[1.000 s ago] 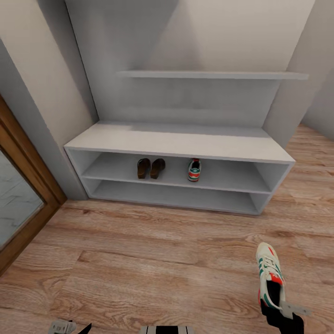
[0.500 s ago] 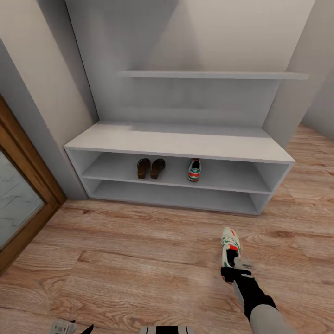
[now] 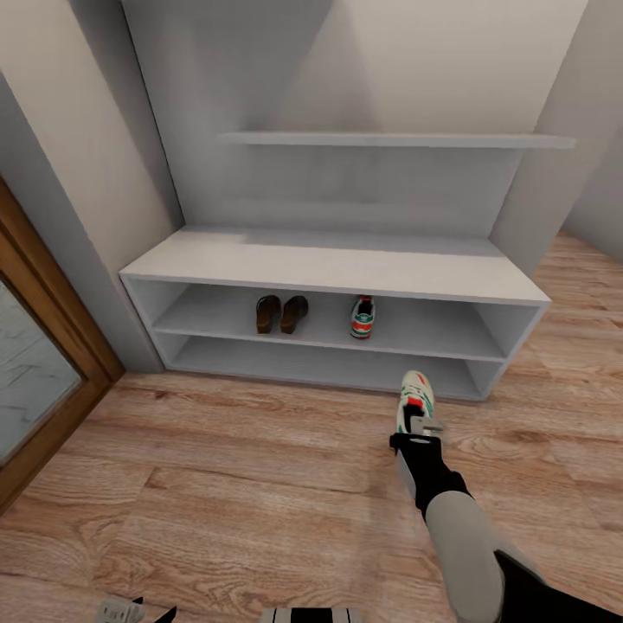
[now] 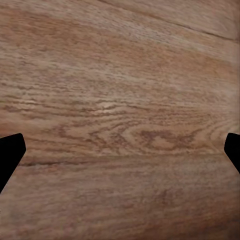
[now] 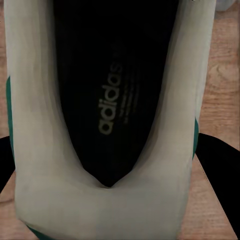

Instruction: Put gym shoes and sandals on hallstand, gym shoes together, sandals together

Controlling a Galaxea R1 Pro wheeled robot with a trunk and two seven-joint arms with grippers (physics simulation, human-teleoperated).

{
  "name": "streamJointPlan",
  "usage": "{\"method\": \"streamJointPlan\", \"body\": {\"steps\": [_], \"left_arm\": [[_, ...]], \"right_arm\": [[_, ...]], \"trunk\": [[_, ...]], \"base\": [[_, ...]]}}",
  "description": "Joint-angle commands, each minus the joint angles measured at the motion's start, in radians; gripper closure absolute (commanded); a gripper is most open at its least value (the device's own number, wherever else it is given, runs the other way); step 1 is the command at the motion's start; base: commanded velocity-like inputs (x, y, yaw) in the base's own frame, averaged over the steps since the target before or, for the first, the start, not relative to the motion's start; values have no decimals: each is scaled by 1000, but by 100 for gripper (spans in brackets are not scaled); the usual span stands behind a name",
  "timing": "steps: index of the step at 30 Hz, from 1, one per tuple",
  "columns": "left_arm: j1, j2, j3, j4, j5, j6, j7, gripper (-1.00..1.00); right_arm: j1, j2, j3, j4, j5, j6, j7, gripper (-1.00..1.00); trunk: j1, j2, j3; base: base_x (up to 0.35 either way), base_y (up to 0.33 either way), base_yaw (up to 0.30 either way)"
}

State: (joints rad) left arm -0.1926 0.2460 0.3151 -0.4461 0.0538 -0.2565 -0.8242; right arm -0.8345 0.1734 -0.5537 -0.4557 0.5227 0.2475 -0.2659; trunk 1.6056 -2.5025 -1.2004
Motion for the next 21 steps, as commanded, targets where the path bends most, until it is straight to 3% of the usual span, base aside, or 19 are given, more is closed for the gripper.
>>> {"method": "streamJointPlan", "body": {"steps": [1, 6, 14, 21], "left_arm": [[-1, 0, 2, 1, 3, -1, -6, -100], [-2, 0, 2, 1, 2, -1, -13, -100], [-8, 1, 1, 1, -4, 10, -138, -100], [-7, -1, 0, 2, -24, 8, -156, -100]], "right_arm": [[-8, 1, -5, -3, 8, 13, 0, 100], [-32, 1, -5, -42, 7, 29, 0, 100], [-48, 1, -3, -95, 5, 31, 3, 100], [-49, 1, -2, -92, 5, 29, 5, 100]], "trunk": [[0, 0, -1], [0, 0, -1], [0, 0, -1], [0, 0, -1]], "base": [[0, 0, 0], [0, 0, 0], [0, 0, 0], [0, 0, 0]]}}
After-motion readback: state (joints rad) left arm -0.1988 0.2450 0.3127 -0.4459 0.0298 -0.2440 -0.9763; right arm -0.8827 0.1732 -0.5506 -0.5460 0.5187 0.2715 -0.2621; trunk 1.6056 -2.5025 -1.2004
